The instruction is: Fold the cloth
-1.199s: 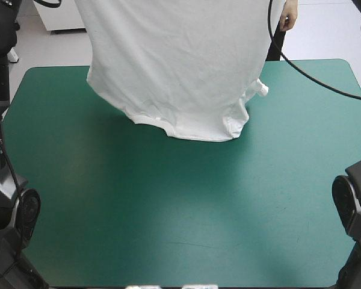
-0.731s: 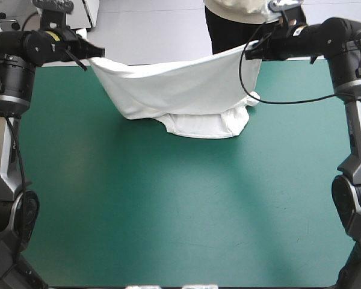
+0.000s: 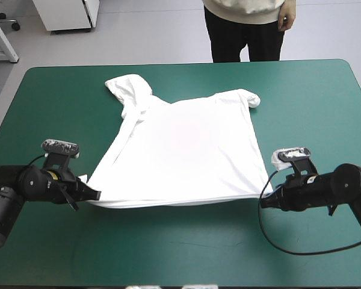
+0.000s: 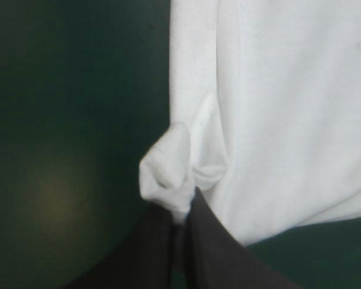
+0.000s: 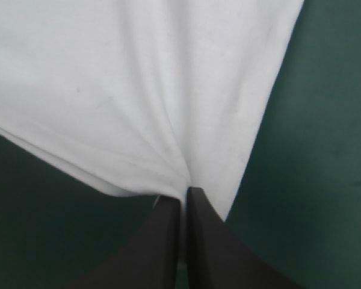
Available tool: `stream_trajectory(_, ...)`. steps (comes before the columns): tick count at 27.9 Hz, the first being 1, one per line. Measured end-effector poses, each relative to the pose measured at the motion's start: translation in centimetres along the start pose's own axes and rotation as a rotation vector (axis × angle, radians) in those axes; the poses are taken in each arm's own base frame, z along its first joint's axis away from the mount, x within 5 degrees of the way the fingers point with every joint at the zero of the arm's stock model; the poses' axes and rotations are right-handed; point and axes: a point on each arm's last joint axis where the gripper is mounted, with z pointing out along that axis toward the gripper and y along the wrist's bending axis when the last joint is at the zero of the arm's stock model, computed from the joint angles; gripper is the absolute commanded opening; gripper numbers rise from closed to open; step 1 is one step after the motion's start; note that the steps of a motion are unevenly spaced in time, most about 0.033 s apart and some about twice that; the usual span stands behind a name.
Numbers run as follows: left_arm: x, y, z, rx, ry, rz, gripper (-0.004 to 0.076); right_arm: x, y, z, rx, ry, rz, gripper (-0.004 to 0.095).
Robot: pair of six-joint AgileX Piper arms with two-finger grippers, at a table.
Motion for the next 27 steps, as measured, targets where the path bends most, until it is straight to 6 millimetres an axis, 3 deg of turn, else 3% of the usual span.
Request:
stream_trajectory(8, 6.8, -0.9, 3.3, 0.049, 0.225, -0.029, -0.0009, 5.9, -0.4, 1.7, 0.032, 0.202, 0.074, 0.0003)
stream_trajectory(12, 8.2, -1.2, 4.3, 0.072, 0.269, -0.047, -0.0008, 7.4, -0.8, 2.7, 0.044, 0.242, 0.095, 0.0012)
stream_trajectory(15, 8.3, -1.2, 4.4, 0.077, 0.266, -0.045, 0.0007, 7.8, -1.0, 3.1, 0.049, 0.242, 0.102, 0.0105)
stream_trajectory(17, 8.3, -1.3, 4.4, 0.082, 0.262, -0.032, 0.0073, 7.9, -1.0, 3.2, 0.051, 0.241, 0.103, 0.0191)
stream_trajectory(19, 8.3, -1.3, 4.4, 0.091, 0.26, -0.016, 0.0188, 7.8, -1.0, 3.2, 0.052, 0.237, 0.103, 0.0246)
stream_trajectory(23, 8.3, -1.5, 4.4, 0.115, 0.267, -0.006, 0.044, 7.9, -1.0, 3.2, 0.054, 0.239, 0.101, 0.0263)
stream_trajectory(25, 8.4, -1.5, 4.4, 0.117, 0.273, -0.007, 0.0484, 7.9, -1.0, 3.2, 0.052, 0.246, 0.101, 0.0263)
stream_trajectory(27, 8.5, -1.6, 4.3, 0.117, 0.281, -0.02, 0.048, 8.1, -0.9, 3.1, 0.043, 0.263, 0.103, 0.0263)
